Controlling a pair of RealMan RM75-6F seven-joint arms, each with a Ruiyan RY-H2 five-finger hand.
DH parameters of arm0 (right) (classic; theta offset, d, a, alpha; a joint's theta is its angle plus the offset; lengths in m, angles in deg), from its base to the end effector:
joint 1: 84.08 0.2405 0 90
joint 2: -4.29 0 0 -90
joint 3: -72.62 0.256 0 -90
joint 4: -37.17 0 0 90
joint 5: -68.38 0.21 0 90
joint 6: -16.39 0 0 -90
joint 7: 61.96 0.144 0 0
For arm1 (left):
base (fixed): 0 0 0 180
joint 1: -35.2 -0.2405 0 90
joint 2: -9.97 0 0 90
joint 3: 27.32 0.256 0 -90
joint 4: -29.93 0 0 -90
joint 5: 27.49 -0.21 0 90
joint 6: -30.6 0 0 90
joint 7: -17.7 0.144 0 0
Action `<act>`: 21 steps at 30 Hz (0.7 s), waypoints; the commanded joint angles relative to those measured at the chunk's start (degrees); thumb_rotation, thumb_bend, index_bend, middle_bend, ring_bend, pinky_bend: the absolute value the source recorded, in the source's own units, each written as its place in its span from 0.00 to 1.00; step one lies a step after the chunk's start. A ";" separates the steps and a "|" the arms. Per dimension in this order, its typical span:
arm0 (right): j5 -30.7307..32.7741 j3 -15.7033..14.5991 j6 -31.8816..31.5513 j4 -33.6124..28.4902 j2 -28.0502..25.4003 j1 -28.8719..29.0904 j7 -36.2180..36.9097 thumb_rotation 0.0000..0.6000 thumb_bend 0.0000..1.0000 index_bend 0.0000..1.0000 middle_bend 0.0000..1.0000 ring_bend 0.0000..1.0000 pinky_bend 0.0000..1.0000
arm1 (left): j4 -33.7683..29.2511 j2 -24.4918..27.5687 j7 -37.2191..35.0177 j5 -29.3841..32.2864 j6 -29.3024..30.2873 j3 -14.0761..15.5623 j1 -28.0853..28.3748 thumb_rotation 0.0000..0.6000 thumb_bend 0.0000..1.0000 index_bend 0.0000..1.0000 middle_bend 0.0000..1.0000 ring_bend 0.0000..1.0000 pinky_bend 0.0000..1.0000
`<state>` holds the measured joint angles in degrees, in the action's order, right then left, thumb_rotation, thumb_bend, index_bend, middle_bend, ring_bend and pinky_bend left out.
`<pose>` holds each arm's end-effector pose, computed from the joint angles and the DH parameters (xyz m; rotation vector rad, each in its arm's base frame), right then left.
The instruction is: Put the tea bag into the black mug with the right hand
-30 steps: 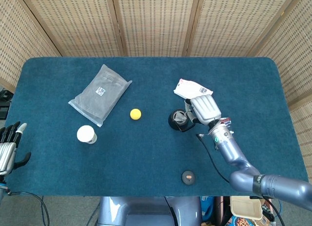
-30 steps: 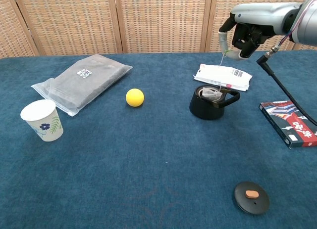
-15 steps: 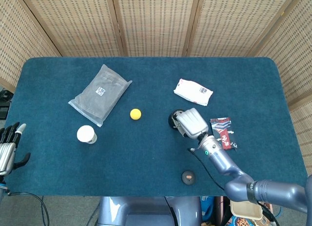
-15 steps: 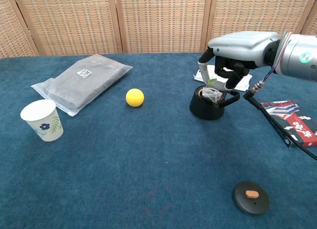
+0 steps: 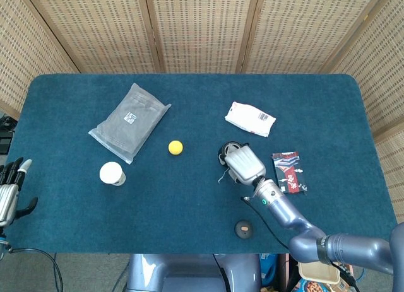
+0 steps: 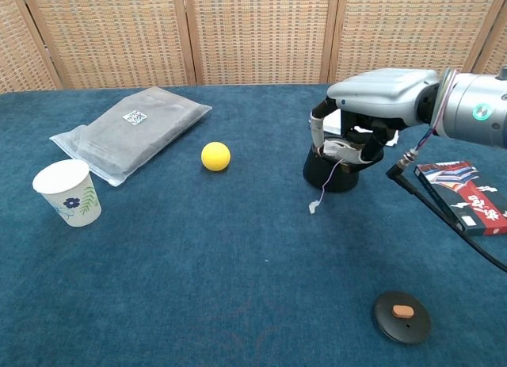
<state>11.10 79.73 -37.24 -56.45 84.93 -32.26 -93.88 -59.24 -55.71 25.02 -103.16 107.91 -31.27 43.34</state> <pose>-0.1063 -0.3517 0.0087 2.0365 -0.6935 0.8079 -0.3381 0.2023 0.1510 -1.3706 -0.9201 -0.6840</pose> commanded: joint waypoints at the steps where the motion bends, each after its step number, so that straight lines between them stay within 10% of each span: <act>1: 0.56 0.32 0.23 -0.56 -0.58 0.04 0.19 1.00 0.61 0.34 0.96 0.96 0.98 | -0.12 0.21 -0.02 0.03 0.18 -0.08 -0.06 1.00 0.36 0.00 0.00 0.00 0.00; 21: 15.63 1.68 11.96 -2.67 -10.66 3.81 3.94 0.90 0.69 0.16 0.99 0.97 0.99 | -2.32 2.28 0.46 -0.72 1.29 -0.64 0.03 1.00 0.36 0.00 0.00 0.00 0.00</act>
<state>24.90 81.98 -27.15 -59.49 75.19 -29.48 -90.20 -61.40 -53.55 25.44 -103.73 109.14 -31.94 43.34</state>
